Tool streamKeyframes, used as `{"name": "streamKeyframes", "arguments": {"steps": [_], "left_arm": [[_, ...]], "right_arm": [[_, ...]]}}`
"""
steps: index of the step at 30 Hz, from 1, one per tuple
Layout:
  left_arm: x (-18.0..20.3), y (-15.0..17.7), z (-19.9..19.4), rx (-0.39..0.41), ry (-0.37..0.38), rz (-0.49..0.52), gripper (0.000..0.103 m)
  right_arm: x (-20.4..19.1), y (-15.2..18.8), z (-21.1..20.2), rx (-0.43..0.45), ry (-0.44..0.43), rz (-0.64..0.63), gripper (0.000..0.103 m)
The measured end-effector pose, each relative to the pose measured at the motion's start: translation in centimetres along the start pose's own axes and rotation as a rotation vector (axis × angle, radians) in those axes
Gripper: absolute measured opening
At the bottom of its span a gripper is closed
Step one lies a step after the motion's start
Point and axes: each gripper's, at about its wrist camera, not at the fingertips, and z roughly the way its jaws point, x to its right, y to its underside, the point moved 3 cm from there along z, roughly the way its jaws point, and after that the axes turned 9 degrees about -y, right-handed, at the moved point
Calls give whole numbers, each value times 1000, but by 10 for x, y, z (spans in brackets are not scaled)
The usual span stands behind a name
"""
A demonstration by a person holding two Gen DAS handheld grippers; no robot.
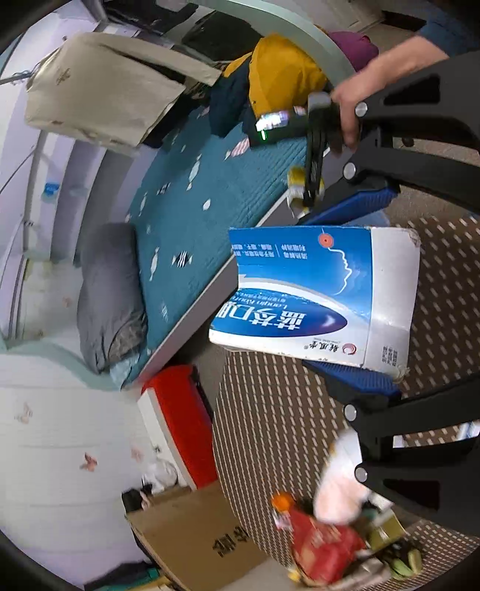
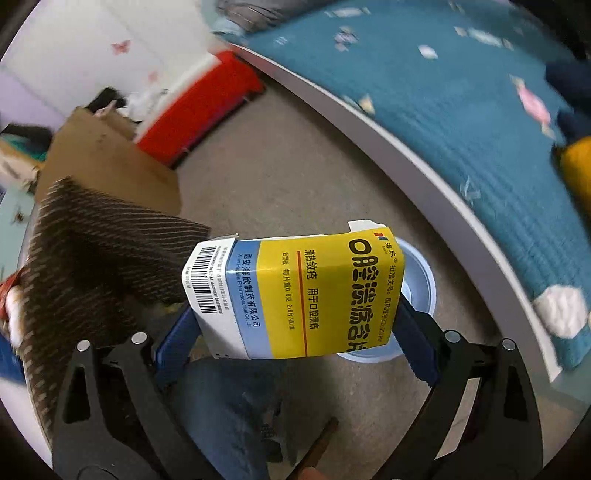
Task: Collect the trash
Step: 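Carry both boxes over the wastebasket and open both tools to drop them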
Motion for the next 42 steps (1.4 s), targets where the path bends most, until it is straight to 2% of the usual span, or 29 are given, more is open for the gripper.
{"name": "streamKeyframes", "arguments": {"steps": [4,8,11,15,21,26,27,28,29,33,42], "left_arm": [[31,-12,28,-41,35,41,67],[54,-16,54,-83,61,76,67],[74,-21,72,-104,79,107,67],[101,-23,92,-134,107,151,67],[138,-15,129,-214,125,206,69],[162,-6,165,-292,143,257,76],[164,-6,171,-299,144,259,80],[165,-6,174,-297,146,257,87],[164,-6,175,-295,144,253,90],[156,-11,173,-300,107,221,91],[120,-33,109,-137,38,168,94]], "right_arm": [[31,-2,21,-38,-2,95,96],[58,-1,31,-46,-42,206,97],[70,0,15,6,-74,263,97],[82,6,-29,113,-96,307,97],[86,10,-94,250,-107,299,97],[77,11,-141,374,-140,282,97],[73,8,-145,386,-140,274,97],[69,7,-148,399,-138,261,97],[64,7,-154,414,-132,244,97],[54,10,-168,443,-108,179,97],[4,12,-187,454,-43,28,97]]}}
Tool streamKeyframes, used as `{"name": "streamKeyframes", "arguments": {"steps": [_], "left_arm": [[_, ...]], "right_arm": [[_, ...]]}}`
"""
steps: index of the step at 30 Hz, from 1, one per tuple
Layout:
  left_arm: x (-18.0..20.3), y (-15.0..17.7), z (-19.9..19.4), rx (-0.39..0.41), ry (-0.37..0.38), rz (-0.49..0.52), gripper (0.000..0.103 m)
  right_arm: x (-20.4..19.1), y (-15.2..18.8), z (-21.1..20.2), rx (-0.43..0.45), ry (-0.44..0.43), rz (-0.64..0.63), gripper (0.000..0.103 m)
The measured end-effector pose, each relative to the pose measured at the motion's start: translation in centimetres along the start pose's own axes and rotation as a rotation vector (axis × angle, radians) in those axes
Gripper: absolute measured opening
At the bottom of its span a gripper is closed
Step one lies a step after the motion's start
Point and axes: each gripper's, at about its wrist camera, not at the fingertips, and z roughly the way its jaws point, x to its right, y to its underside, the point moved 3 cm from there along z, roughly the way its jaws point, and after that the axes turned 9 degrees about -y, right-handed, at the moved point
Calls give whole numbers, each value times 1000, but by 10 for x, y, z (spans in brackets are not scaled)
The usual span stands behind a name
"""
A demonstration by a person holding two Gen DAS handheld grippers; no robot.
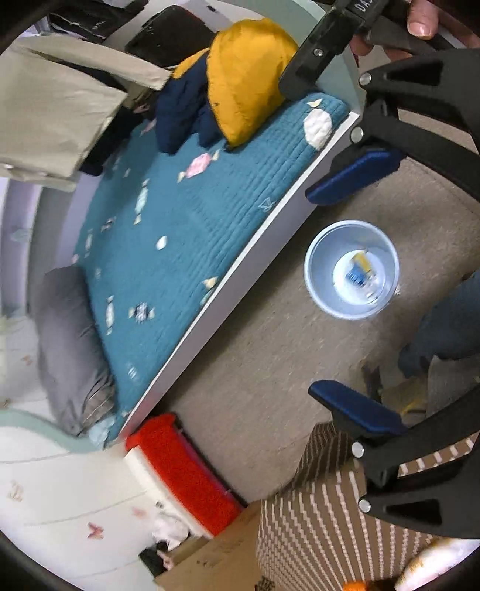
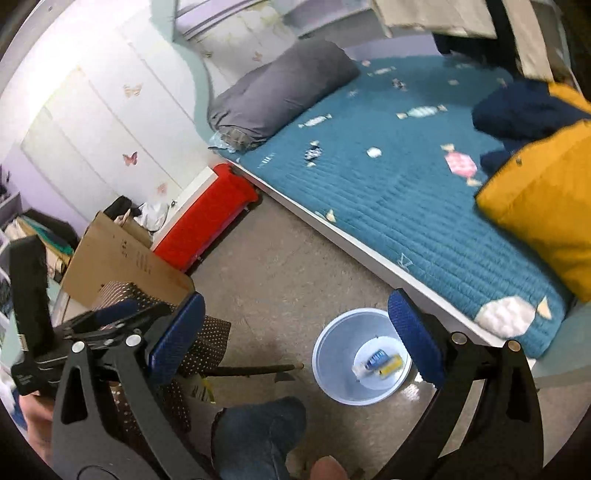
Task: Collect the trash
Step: 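Carry both boxes over the wastebasket and open both tools to drop them, then return both tools to the table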
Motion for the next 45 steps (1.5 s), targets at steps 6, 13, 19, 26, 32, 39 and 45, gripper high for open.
{"name": "streamKeyframes", "arguments": {"steps": [6,13,19,26,32,39,45], "left_arm": [[-25,2,-59,115,-31,-54,94],[-51,9,-117,226,-70,-96,94],[-82,27,-158,300,-90,-144,94],[-128,54,-197,353,-137,-185,94],[-179,89,-219,370,-189,-253,94],[-232,142,-228,349,-234,-309,94],[-279,187,-229,333,-255,-387,94]], "right_arm": [[-51,-9,-23,44,-7,-108,97],[-109,-12,-43,62,-23,-217,97],[-155,-8,-55,74,-40,-299,97],[-215,5,-60,61,-99,-399,97],[-267,28,-49,11,-166,-479,97],[-317,67,-20,-88,-220,-560,97],[-357,104,4,-177,-261,-647,97]]}}
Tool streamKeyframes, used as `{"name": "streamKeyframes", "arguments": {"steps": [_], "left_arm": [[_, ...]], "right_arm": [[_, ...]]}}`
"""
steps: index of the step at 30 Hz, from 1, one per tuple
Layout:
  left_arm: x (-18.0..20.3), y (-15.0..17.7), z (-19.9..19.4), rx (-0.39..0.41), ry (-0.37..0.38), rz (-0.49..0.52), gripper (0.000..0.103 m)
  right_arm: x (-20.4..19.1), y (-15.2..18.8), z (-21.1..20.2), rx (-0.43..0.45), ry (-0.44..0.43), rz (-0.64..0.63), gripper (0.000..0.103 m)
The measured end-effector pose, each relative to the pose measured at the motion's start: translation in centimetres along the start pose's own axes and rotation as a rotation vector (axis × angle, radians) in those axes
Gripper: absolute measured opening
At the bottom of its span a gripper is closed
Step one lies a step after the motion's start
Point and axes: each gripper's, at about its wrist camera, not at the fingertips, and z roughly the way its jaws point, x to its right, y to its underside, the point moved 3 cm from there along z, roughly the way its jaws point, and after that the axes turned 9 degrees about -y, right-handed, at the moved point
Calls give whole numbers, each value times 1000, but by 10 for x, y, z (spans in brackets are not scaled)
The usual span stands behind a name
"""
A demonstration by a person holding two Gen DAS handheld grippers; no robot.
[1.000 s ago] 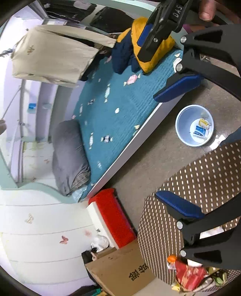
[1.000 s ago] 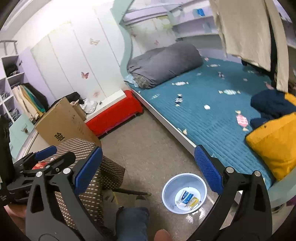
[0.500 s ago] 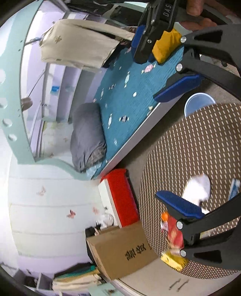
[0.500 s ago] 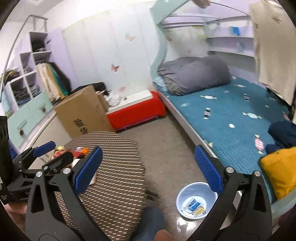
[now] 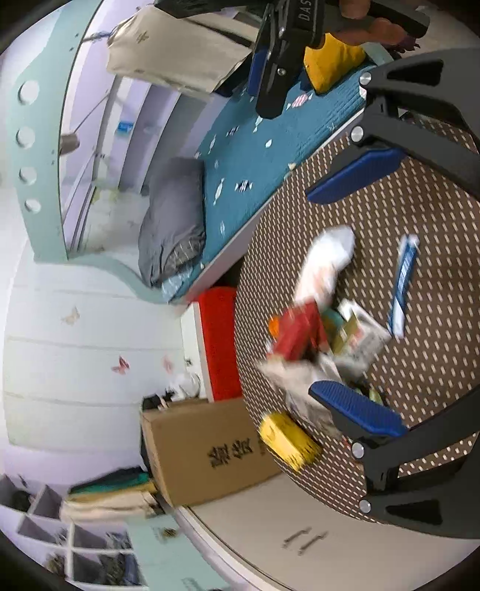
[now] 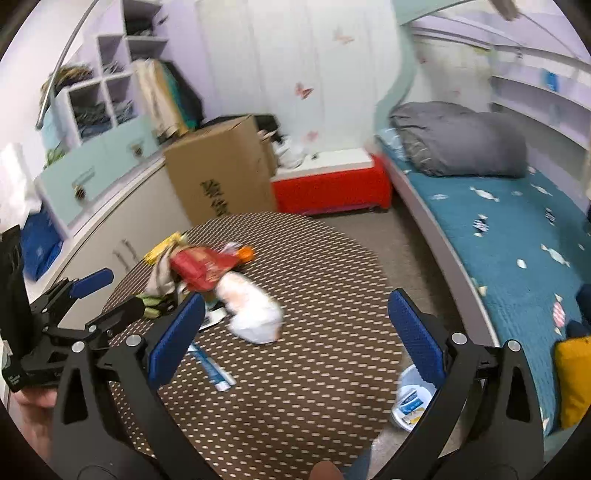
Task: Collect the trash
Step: 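Return both tools to the table, then grasp the blue toothpaste tube with the right tool while the left tool grasps the green plush toy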
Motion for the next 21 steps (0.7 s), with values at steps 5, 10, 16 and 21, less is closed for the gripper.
{"name": "streamKeyframes", "arguments": {"steps": [5,10,16,21], "left_arm": [[-38,23,3,-17,-47,16,94],[-63,42,13,-45,-89,74,94],[-89,56,34,-91,-126,114,94],[-97,59,55,-114,-142,175,94]], "right_arm": [[-30,16,35,-86,-68,-60,97],[-52,43,74,-197,-130,-138,97],[-74,76,122,-331,-181,-240,96],[-91,91,149,-393,-196,-308,81]]}}
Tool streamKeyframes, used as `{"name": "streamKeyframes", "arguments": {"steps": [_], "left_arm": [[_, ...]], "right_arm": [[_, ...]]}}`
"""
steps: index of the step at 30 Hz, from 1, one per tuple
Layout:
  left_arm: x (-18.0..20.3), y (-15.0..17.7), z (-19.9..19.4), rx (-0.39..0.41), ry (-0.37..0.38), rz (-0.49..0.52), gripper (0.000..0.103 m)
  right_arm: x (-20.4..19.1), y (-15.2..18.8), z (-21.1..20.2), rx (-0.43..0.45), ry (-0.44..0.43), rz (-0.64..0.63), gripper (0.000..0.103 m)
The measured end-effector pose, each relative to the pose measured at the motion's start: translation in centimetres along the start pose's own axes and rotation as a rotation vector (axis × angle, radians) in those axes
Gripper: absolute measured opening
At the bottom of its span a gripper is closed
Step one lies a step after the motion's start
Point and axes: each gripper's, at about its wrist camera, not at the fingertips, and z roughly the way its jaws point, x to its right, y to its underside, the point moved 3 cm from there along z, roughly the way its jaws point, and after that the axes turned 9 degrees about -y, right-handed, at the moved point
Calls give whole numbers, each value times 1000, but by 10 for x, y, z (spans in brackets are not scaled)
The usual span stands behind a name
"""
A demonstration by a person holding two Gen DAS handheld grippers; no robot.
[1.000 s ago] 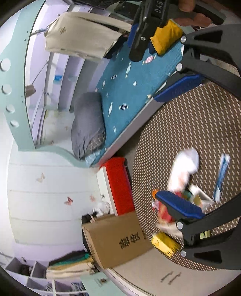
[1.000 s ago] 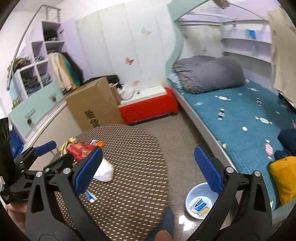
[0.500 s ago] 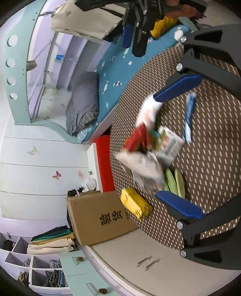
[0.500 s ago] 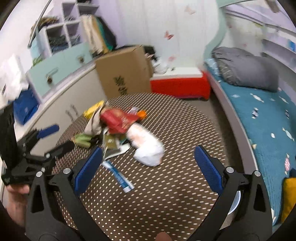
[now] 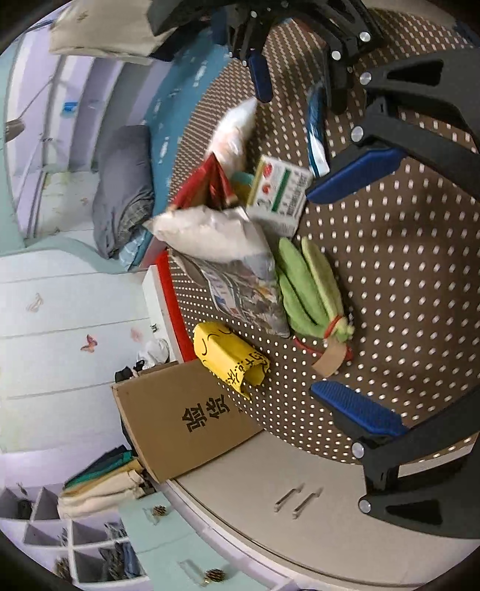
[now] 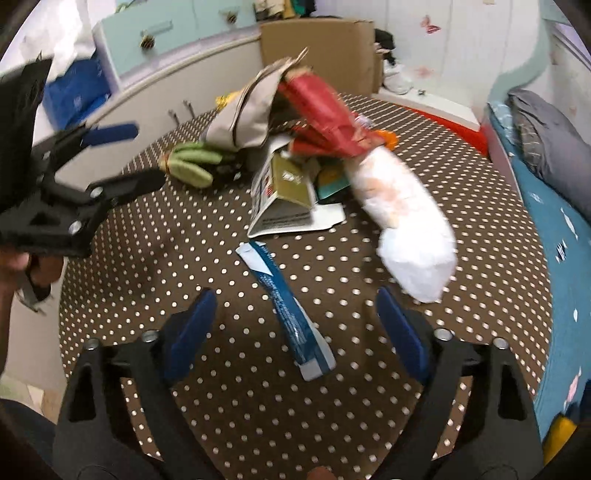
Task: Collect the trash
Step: 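Grasp the blue toothpaste tube with the right tool while the left tool grasps the green plush toy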
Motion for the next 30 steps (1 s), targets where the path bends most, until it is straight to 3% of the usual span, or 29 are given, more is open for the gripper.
{"name": "streamKeyframes", "arguments": {"steps": [5,8,9,10,13,19,30], "left_arm": [[3,-4,28,-17,-5,88,95],[0,-5,39,-35,54,69,93],[-3,-5,42,-46,84,49,73],[-6,-5,46,-76,132,19,45],[-12,-1,47,-104,167,-45,30],[-9,11,21,-110,141,-74,21],[9,35,-28,-144,165,-241,16]], "right_arm": [[-8,-2,15,-32,-15,-37,60],[-8,-2,18,-45,4,-61,42],[-9,-2,17,-43,1,-61,32],[-9,-2,17,-43,-8,-56,29],[-6,3,10,-35,-17,-46,18],[6,19,-5,-11,-34,9,14],[30,35,-44,75,-91,115,13]]}}
